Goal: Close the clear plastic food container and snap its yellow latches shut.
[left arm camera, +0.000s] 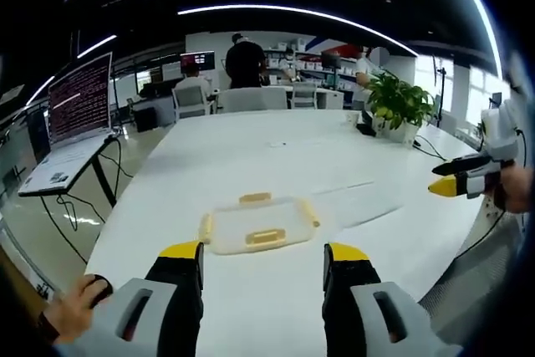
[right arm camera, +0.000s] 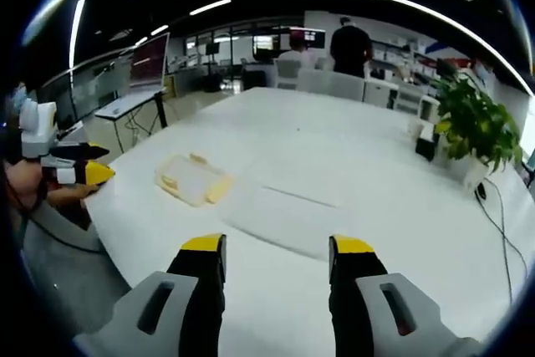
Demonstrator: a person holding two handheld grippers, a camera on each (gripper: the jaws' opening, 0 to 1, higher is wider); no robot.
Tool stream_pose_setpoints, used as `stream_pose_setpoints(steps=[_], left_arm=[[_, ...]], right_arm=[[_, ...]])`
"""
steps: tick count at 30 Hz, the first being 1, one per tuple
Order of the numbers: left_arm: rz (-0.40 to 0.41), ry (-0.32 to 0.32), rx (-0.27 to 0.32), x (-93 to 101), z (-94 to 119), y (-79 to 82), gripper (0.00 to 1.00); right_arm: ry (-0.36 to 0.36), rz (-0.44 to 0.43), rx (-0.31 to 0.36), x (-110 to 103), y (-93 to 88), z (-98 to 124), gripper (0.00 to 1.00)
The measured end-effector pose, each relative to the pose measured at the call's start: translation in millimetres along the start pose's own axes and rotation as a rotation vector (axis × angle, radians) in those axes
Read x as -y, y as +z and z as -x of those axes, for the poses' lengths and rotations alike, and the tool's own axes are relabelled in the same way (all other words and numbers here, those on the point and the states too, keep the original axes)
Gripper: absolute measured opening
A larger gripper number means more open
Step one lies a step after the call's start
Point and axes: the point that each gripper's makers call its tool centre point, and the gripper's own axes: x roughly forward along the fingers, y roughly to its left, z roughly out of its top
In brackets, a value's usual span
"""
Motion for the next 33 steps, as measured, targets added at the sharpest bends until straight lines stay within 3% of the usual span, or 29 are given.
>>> stream_pose_setpoints(steps=[11, 25, 33], left_arm=[[-0.015, -0.022, -0.019, -11.5, -15.4, -2.9, 0.52], [-0.114, -0.112, -0.072, -13.5, -38.2, -10.5, 0.51], [-0.214, -0.178, -0.124, -21.6, -51.7, -21.2, 0.51]], right_arm=[[0.054, 0.029, -0.020, -9.0, 8.9, -22.7, 0.46], [0.155, 0.082, -0.040, -23.6, 24.6, -51.1, 0.44], [0.262, 0.141, -0.079, -36.1, 24.7, -69.4, 0.44]])
